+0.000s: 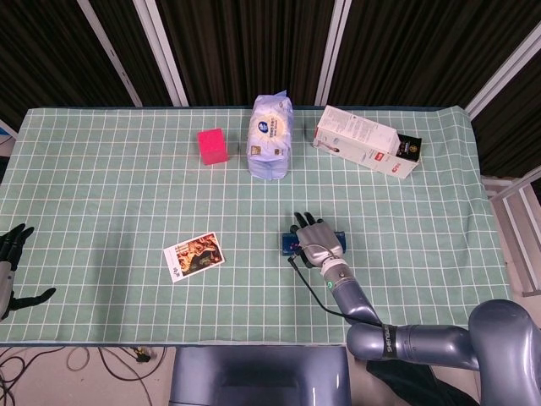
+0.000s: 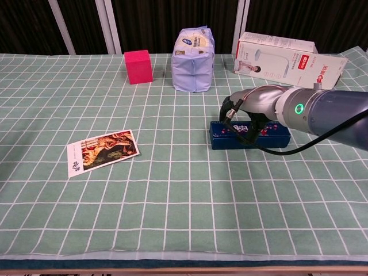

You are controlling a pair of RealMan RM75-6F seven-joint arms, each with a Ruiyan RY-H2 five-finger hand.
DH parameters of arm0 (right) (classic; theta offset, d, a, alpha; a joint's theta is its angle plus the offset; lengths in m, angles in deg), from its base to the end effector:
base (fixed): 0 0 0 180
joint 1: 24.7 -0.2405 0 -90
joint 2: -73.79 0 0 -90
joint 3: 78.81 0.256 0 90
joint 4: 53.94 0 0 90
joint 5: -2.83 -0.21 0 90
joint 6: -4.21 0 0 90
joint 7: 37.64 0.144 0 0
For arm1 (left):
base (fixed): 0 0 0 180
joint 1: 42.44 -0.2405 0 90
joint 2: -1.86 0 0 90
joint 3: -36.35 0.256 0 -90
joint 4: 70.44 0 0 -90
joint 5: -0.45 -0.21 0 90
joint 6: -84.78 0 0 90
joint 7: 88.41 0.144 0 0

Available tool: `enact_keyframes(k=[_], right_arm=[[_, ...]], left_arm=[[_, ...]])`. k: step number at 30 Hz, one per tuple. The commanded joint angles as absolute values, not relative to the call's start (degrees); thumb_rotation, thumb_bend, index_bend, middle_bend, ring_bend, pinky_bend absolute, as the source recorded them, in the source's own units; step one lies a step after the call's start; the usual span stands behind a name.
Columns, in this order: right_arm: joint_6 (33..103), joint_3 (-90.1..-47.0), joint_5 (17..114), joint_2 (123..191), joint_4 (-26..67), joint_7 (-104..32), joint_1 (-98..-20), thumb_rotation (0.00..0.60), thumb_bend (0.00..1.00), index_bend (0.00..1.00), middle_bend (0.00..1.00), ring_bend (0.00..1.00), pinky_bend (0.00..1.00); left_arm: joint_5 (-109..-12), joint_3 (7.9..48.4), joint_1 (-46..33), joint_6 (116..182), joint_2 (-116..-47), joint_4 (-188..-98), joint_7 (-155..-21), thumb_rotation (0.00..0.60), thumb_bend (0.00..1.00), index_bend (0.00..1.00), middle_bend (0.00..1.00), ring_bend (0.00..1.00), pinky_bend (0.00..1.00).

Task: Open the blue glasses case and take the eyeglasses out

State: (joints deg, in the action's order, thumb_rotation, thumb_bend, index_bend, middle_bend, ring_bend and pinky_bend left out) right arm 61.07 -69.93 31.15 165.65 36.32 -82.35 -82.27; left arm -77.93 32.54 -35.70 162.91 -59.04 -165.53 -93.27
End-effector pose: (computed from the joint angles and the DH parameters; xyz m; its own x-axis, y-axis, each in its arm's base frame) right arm -0.1032 -0.3511 -0.0480 0.5744 -0.4053 0.7112 -0.8184 -0.3030 0.4883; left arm -0.3220 0.1929 0.1661 0.3002 0.0848 0.9501 0.9467 0.0956 -0.3076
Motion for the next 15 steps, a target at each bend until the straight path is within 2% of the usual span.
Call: enact_keyframes(k=[1, 15], right_arm=[[61.12, -70.06, 31.06, 165.68, 36.25, -82.28, -82.30, 0.600, 0.52, 0.26, 0.00, 0.00, 0.24], [61.46, -70.50, 30.70, 165.78, 35.86, -81.99, -82.38, 0.600, 0.56, 0.26, 0.00, 0.00, 0.24]], left_arm=[[-77.93, 32.53, -35.73, 162.95, -59.04, -165.51, -93.34, 0.600, 0.00, 0.00, 0.00, 0.00, 0.00], [-77.92, 32.53, -35.73, 162.94, -58.91, -165.67, -93.62, 0.600, 0.00, 0.00, 0.00, 0.00, 0.00]])
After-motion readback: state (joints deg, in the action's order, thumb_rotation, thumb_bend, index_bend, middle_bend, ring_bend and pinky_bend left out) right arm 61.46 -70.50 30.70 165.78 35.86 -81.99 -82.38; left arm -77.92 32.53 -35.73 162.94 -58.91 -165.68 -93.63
